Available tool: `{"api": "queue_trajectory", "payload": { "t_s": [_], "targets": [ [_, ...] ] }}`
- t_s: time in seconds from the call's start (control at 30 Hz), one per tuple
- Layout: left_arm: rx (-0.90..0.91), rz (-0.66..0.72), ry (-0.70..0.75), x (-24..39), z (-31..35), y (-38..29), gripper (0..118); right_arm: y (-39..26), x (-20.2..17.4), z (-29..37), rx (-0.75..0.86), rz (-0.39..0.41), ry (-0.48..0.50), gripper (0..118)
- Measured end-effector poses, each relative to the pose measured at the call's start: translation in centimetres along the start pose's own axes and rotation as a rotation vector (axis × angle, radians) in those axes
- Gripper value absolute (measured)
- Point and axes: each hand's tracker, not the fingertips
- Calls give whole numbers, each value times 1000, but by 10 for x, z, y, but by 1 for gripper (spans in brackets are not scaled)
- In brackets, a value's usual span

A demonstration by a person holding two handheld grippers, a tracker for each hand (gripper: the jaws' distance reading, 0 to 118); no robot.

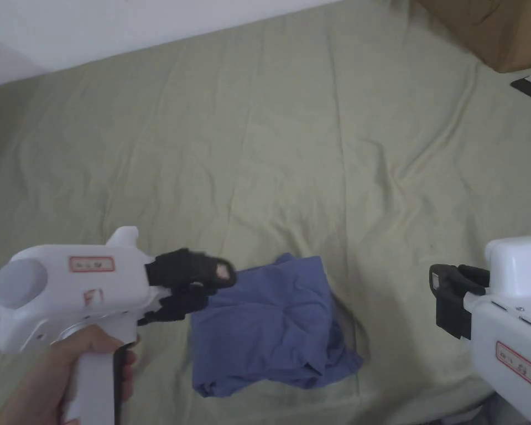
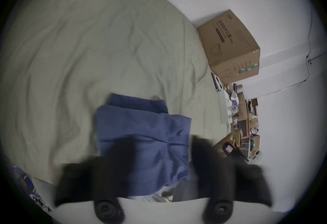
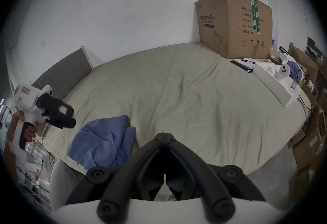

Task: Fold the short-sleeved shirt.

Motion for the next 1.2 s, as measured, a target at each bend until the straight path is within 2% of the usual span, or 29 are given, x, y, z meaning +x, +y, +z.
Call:
{"api": "queue_trajectory", "payload": {
  "t_s": [0.03, 0.07, 0.17, 0.3, 0.43, 0.73, 0.87, 0.97, 1.1, 1.2],
  "targets": [
    [5, 8, 19, -6, 0, -4, 13, 0, -2, -2, -3, 3, 7, 0],
    [28, 37, 56, -11, 1, -8, 0, 0, -3, -3, -5, 3, 14, 0],
    [1, -28, 56, -10, -5, -21, 0, 0, -6, -4, -6, 10, 30, 0],
    [-44, -49, -2, -7, -27, -26, 0, 0, -6, -6, -10, 22, 30, 0],
    [-113, -125, 23, 14, -64, -39, 0, -2, 5, -7, -12, -3, 26, 0],
    [-206, -156, 22, 49, -148, -66, 0, -8, 25, -13, -42, -33, 5, 0],
    [-271, -192, -8, 61, -177, -61, 0, -5, 25, -12, -54, -10, 8, 0],
    [-279, -200, -29, 65, -173, -60, 0, -2, 21, -12, -52, 16, 19, 0],
    [-219, -224, -75, 56, -133, -56, 0, -1, 6, -20, -63, 43, 54, 0],
    [-134, -215, -87, 39, -81, -47, 0, -3, -19, -31, -87, 119, 92, 0]
  ]
}}
